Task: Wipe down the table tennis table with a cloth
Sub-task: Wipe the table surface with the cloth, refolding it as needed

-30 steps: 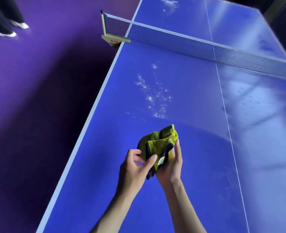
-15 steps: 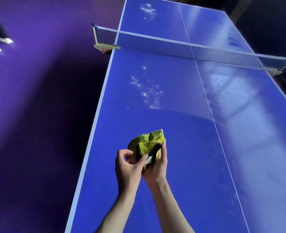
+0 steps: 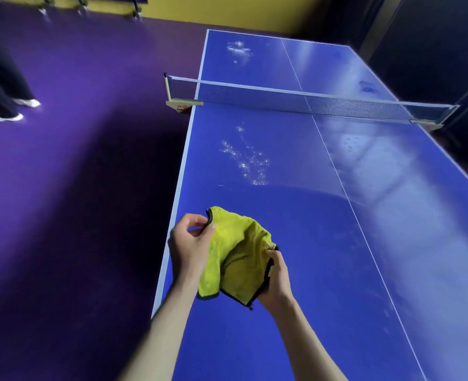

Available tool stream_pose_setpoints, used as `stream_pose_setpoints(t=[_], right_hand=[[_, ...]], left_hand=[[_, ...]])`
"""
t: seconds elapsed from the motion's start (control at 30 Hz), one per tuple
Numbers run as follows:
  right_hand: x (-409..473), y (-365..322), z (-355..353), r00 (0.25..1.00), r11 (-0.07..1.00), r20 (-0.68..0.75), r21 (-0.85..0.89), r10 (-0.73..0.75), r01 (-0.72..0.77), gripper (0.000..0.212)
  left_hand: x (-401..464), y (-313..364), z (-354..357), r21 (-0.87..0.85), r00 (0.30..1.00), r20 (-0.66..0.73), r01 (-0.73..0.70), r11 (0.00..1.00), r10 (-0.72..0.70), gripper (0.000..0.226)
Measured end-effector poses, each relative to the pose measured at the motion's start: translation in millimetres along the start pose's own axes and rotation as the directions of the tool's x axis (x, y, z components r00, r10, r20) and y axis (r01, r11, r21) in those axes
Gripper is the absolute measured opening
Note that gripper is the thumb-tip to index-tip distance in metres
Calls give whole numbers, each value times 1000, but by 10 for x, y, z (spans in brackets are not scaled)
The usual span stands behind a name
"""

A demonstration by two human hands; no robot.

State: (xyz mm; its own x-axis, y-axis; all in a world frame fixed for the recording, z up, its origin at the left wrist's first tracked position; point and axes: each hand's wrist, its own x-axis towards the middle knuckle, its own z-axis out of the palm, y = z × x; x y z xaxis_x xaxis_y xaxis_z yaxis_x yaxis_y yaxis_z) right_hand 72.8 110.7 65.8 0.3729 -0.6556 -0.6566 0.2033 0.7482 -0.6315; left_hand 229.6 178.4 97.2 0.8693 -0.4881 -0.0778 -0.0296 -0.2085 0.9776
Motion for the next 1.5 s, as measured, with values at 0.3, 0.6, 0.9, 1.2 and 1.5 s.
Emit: stream_pose_setpoints(t=[0.3,0.6,0.9,1.2,1.5], right_hand=[[-155,-312,-118,995,991,90,-125,-36,48,31],[-128,-302,357,947,606,307,-737,-94,299,47],[-125,-418,320,908,493,330,-764,-257,417,38],[-50,-411,144,862,444,276,-766,-426,465,25],[-95,-453,-101,741,333,312,-743,-595,580,22]], left_hand=[[476,-138,-358,281,985,-166,-5,960,54,23],[-128,-325,157,-60,508,660,770,635,-554,82],[-173,-564,257,-437,565,673,824,359,-477,112],[-167,-353,345,-472,717,648,643,603,-258,62],[-222,-206,356,-395,714,687,520,757,-132,58]])
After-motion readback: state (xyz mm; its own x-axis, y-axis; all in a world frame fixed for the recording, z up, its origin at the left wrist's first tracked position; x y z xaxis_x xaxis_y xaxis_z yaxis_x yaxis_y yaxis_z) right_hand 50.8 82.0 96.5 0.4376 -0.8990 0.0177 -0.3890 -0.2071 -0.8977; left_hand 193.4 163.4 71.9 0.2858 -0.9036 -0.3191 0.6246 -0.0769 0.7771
